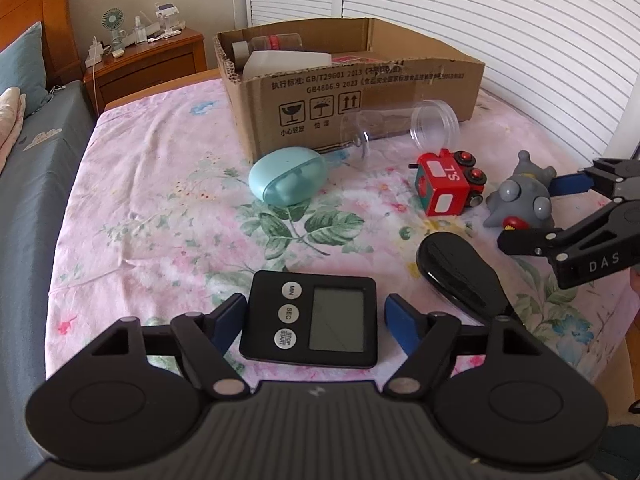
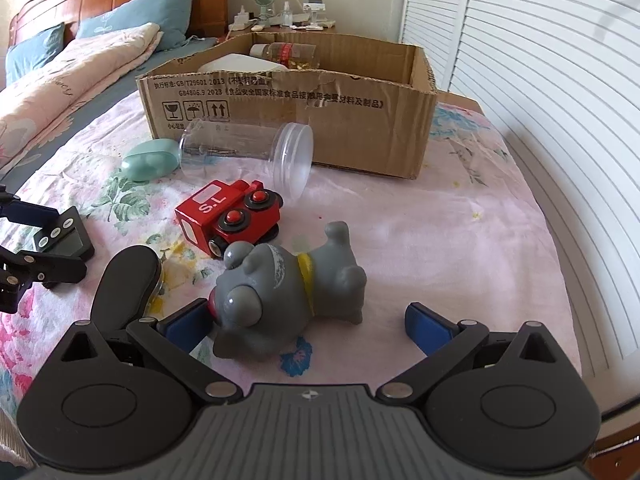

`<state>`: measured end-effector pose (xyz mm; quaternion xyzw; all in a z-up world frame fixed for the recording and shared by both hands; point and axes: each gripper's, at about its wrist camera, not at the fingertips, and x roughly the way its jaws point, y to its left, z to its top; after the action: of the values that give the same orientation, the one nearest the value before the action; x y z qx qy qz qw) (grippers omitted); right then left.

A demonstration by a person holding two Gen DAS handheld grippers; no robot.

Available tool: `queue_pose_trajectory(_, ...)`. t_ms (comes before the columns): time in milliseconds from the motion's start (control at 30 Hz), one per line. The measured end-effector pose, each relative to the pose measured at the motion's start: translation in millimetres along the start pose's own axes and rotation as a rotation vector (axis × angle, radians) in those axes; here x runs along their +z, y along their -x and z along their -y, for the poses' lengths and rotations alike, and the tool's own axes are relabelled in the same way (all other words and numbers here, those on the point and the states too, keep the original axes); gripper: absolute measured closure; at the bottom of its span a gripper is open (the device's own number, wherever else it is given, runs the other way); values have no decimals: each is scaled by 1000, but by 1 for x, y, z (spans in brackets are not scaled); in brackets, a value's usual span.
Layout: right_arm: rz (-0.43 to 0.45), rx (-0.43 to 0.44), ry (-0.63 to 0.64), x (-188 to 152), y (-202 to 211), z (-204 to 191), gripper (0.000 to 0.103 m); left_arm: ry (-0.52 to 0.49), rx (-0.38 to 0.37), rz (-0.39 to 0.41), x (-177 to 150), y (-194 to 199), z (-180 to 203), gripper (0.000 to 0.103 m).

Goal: Organize rigid objects
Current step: 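Grasp the black timer with the left tool while the right tool grasps the grey toy dog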

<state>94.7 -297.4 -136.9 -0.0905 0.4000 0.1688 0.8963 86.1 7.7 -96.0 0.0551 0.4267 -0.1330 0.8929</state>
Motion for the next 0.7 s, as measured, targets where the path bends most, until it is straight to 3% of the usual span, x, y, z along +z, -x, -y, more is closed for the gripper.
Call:
queue_pose_trajectory(533, -56, 100, 125, 15, -7, -6, 1, 5, 5, 0, 0, -1, 1, 28)
queue_pose_trajectory(700, -66, 117, 146, 19, -2, -6, 19, 3, -1, -15, 4, -1, 0, 33)
